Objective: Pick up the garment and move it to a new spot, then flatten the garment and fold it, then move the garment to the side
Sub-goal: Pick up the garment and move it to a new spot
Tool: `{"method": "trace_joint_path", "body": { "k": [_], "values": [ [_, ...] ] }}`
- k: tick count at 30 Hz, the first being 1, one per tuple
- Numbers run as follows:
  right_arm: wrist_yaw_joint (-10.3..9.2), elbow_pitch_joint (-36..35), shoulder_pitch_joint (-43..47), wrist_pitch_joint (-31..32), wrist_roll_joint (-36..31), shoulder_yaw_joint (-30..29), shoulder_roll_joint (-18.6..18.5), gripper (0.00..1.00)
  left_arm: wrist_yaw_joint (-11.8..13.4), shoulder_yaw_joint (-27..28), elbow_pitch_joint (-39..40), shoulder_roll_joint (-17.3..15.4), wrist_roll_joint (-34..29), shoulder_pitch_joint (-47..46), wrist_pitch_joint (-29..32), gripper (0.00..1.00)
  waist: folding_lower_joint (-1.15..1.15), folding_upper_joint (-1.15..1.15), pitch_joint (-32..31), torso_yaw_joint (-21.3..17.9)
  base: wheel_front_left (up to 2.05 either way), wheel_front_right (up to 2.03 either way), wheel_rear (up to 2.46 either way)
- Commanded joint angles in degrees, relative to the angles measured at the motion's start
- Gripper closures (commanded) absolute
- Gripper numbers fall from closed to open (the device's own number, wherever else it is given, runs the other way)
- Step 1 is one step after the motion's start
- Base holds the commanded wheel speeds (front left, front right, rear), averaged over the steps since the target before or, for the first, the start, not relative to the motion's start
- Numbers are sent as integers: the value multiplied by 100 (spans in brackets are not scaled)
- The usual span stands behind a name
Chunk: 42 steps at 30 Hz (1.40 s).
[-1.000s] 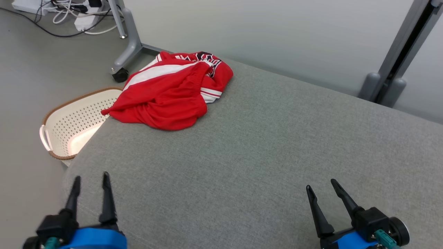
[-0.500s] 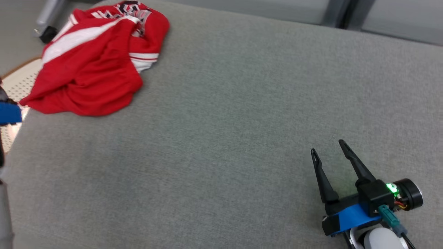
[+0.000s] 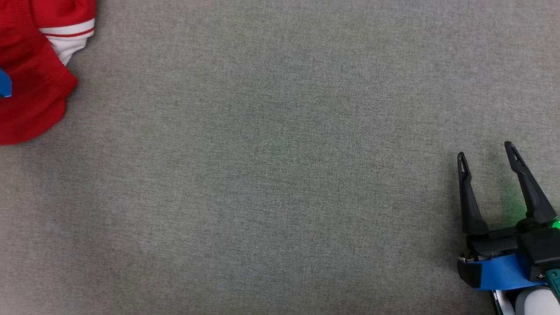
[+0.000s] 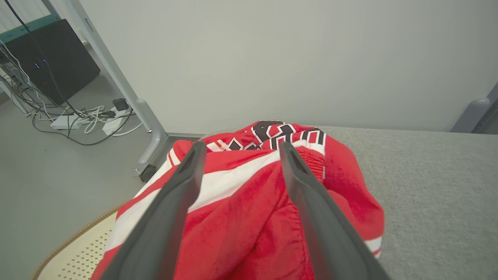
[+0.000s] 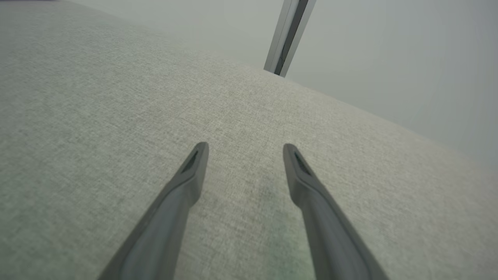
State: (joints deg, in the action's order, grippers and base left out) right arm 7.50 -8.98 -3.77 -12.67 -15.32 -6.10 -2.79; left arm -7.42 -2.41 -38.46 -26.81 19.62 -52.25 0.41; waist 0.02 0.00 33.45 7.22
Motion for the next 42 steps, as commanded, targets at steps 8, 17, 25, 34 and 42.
{"method": "trace_joint_path", "body": {
  "k": [8,17,25,34,42],
  "values": [
    [-1,-343,45,91,186,146,-16,0,-5,-776,-942,-178,423,-695,267,0,-2,0,436,-64,0,0,0],
    [-1,-303,-106,15,225,121,-15,0,-6,-1334,-1414,-368,895,-920,294,100,-2,0,477,-46,0,0,0],
    [-1,-135,-217,-47,264,204,-14,0,-6,-1477,-1596,-544,1196,-1021,-188,100,-2,0,231,-32,0,0,0],
    [-1,191,-401,-123,393,255,-16,0,-6,-1787,-1344,-845,1537,-971,-311,100,-2,0,-250,-98,0,0,0],
    [-1,651,-489,-216,595,313,-15,0,-6,-2263,-633,-1160,1656,-964,-480,100,-2,0,-949,-221,0,0,0]
  ]
}}
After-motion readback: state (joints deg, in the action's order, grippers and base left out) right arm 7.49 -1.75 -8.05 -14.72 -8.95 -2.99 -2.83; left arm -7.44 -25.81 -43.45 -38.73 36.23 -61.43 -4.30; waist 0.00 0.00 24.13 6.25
